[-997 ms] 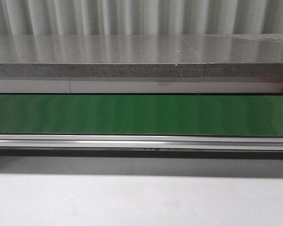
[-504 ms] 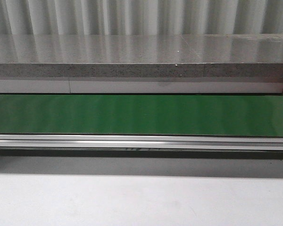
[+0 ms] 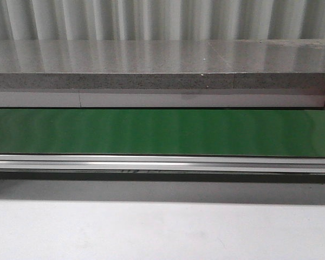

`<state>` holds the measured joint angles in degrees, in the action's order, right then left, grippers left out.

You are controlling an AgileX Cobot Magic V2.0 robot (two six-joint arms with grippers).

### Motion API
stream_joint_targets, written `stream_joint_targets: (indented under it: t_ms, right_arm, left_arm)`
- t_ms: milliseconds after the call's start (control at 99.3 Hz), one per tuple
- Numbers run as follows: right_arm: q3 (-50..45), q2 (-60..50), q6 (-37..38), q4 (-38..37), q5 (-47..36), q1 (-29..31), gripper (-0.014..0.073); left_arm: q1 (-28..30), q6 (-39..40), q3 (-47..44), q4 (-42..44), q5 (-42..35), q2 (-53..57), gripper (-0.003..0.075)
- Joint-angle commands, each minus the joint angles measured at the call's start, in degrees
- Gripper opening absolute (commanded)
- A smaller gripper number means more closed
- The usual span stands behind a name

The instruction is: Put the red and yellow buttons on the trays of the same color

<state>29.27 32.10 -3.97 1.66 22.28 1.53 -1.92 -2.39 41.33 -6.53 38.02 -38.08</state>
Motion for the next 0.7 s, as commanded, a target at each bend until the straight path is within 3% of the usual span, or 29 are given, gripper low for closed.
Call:
stream_joint_targets:
  t_ms: [0, 181, 423, 433, 685]
  right_arm:
    - [-2.7, -4.0, 0.2, -0.1, -10.1, 0.0, -0.0124]
    - [-14.3, -16.1, 1.7, -0.1, -16.6, 0.0, -0.0124]
    - [-25.2, -31.0, 1.9, -0.1, -17.3, 0.0, -0.0124]
    - [-30.0, -33.6, 4.0, 0.0, -19.0, 0.1, -0.0124]
    - [-30.0, -33.6, 4.0, 0.0, -19.0, 0.1, -0.0124]
  left_arm:
    - [-0.5, 0.1, 1.7, -0.8, -4.2, 0.1, -0.0019]
    - [-0.5, 0.1, 1.7, -0.8, -4.2, 0.1, -0.0019]
    - [-0.5, 0.1, 1.7, -0.8, -4.2, 0.1, -0.0019]
    - [-0.5, 0.1, 1.7, -0.8, -4.2, 0.0, -0.0019]
    - [-0.5, 0.1, 1.7, -0.8, -4.2, 0.0, -0.0019]
